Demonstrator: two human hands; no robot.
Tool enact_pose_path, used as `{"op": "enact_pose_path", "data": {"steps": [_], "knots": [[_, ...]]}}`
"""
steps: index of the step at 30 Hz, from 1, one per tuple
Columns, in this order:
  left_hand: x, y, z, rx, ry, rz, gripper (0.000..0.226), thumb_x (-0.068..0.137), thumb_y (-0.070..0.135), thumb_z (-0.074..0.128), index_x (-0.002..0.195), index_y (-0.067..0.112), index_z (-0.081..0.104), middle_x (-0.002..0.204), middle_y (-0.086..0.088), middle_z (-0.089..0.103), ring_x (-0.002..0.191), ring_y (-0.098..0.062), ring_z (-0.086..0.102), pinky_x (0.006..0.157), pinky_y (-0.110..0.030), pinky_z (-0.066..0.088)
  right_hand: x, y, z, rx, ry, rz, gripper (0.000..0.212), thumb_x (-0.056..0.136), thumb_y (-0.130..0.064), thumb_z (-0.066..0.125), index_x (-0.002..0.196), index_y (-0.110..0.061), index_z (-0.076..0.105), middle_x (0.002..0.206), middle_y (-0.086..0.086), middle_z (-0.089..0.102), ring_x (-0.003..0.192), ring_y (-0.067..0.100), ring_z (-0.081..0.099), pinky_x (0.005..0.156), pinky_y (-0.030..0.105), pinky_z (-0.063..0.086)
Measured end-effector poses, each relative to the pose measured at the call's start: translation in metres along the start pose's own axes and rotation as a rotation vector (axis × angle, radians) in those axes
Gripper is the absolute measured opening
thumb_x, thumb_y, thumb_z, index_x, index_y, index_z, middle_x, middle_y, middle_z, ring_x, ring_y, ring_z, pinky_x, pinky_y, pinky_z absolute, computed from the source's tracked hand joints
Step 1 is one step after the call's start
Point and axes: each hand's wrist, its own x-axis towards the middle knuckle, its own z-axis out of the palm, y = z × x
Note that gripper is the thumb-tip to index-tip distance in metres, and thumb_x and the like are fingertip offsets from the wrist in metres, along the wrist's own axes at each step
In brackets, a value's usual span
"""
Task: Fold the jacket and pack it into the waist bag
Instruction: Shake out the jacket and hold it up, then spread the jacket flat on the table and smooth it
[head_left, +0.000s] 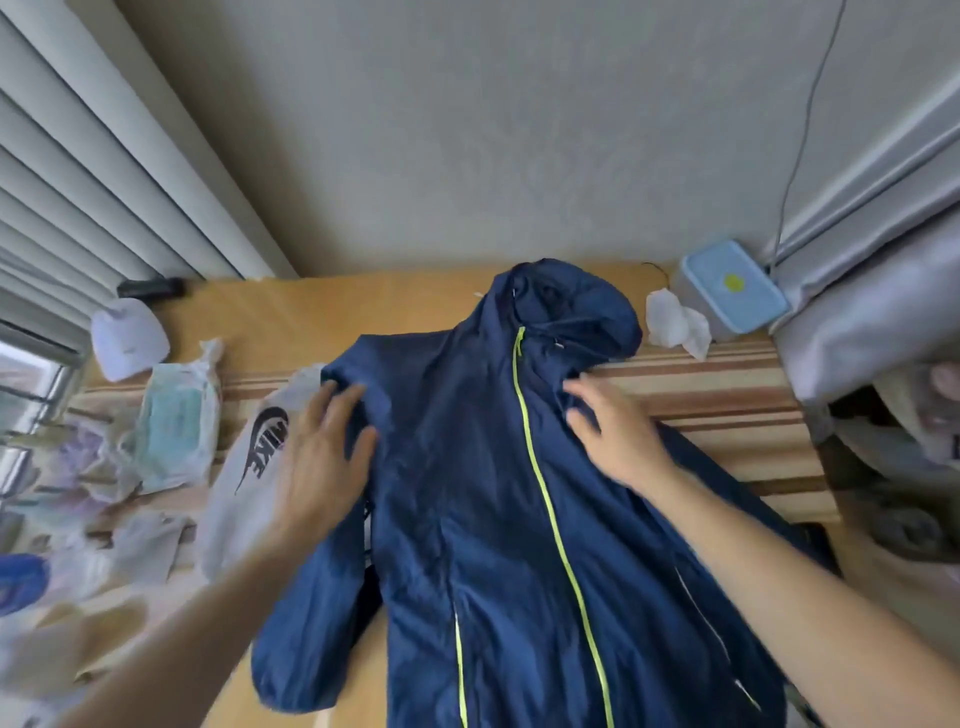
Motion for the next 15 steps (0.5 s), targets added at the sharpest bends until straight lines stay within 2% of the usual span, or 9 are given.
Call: {"op": "enact_pose_path", "data": {"steps": [2, 4, 5, 6, 8, 10, 12, 15], "knots": [[-0.046, 0.007, 0.035, 0.12, -0.017, 0.232, 0.051, 0.097, 0.035, 0.057, 0.146, 0.022, 0.055, 0.159, -0.015, 0.041, 0.144, -0.036, 0.042, 0.115, -0.049, 0.038, -0.05, 0.033, 0.042, -0.181, -0.158, 0.019, 0.05, 0.102, -0.037, 0.049, 0.149, -0.021, 0.046, 0.16, 0.01, 0.04, 0.15, 0.033, 0.033, 0.12, 0.041, 0.029], [-0.086, 0.007, 0.074, 0.281, -0.127, 0.443, 0.051, 0.099, 0.04, 0.054, 0.147, 0.026, 0.054, 0.164, -0.013, 0.034, 0.151, -0.033, 0.035, 0.12, -0.048, 0.032, -0.086, 0.063, 0.067, -0.354, -0.292, 0.043, 0.061, 0.103, -0.045, 0.04, 0.159, -0.026, 0.027, 0.17, 0.007, 0.015, 0.157, 0.03, 0.013, 0.125, 0.043, 0.02], [-0.102, 0.003, 0.09, 0.374, -0.202, 0.482, 0.051, 0.099, 0.043, 0.05, 0.147, 0.026, 0.054, 0.166, -0.013, 0.029, 0.152, -0.032, 0.034, 0.121, -0.048, 0.029, -0.096, 0.074, 0.073, -0.413, -0.321, 0.053, 0.064, 0.103, -0.044, 0.039, 0.161, -0.028, 0.017, 0.172, 0.005, 0.004, 0.158, 0.028, 0.005, 0.126, 0.043, 0.017], [-0.116, 0.0, 0.103, 0.46, -0.253, 0.477, 0.053, 0.099, 0.046, 0.044, 0.146, 0.025, 0.055, 0.166, -0.012, 0.025, 0.151, -0.032, 0.034, 0.122, -0.049, 0.026, -0.101, 0.083, 0.074, -0.445, -0.303, 0.066, 0.065, 0.104, -0.042, 0.04, 0.162, -0.029, 0.012, 0.172, 0.005, -0.002, 0.158, 0.028, 0.002, 0.126, 0.044, 0.015], [-0.138, -0.003, 0.115, 0.559, -0.297, 0.375, 0.058, 0.097, 0.045, 0.037, 0.144, 0.019, 0.058, 0.164, -0.014, 0.025, 0.15, -0.034, 0.036, 0.122, -0.05, 0.023, -0.108, 0.096, 0.07, -0.416, -0.186, 0.124, 0.065, 0.104, -0.04, 0.041, 0.162, -0.022, 0.015, 0.171, 0.009, 0.004, 0.158, 0.029, 0.005, 0.126, 0.044, 0.017], [-0.158, 0.001, 0.115, 0.589, -0.269, 0.27, 0.058, 0.097, 0.042, 0.04, 0.146, 0.015, 0.055, 0.164, -0.02, 0.029, 0.151, -0.037, 0.033, 0.122, -0.051, 0.024, -0.122, 0.104, 0.062, -0.32, -0.073, 0.188, 0.064, 0.104, -0.039, 0.045, 0.159, -0.016, 0.025, 0.169, 0.013, 0.015, 0.157, 0.031, 0.012, 0.124, 0.044, 0.022], [-0.183, 0.008, 0.111, 0.561, -0.203, 0.194, 0.059, 0.097, 0.043, 0.042, 0.148, 0.015, 0.051, 0.163, -0.023, 0.032, 0.151, -0.039, 0.032, 0.122, -0.052, 0.024, -0.154, 0.114, 0.061, -0.268, -0.013, 0.165, 0.061, 0.102, -0.037, 0.05, 0.156, -0.015, 0.033, 0.168, 0.015, 0.02, 0.156, 0.033, 0.017, 0.123, 0.046, 0.026], [-0.227, 0.013, 0.113, 0.516, -0.17, 0.123, 0.061, 0.095, 0.047, 0.04, 0.148, 0.02, 0.052, 0.158, -0.024, 0.039, 0.142, -0.044, 0.043, 0.113, -0.051, 0.035, -0.225, 0.133, 0.075, -0.276, 0.015, 0.102, 0.061, 0.097, -0.035, 0.06, 0.152, -0.017, 0.042, 0.165, 0.018, 0.027, 0.151, 0.038, 0.029, 0.115, 0.05, 0.039]]}}
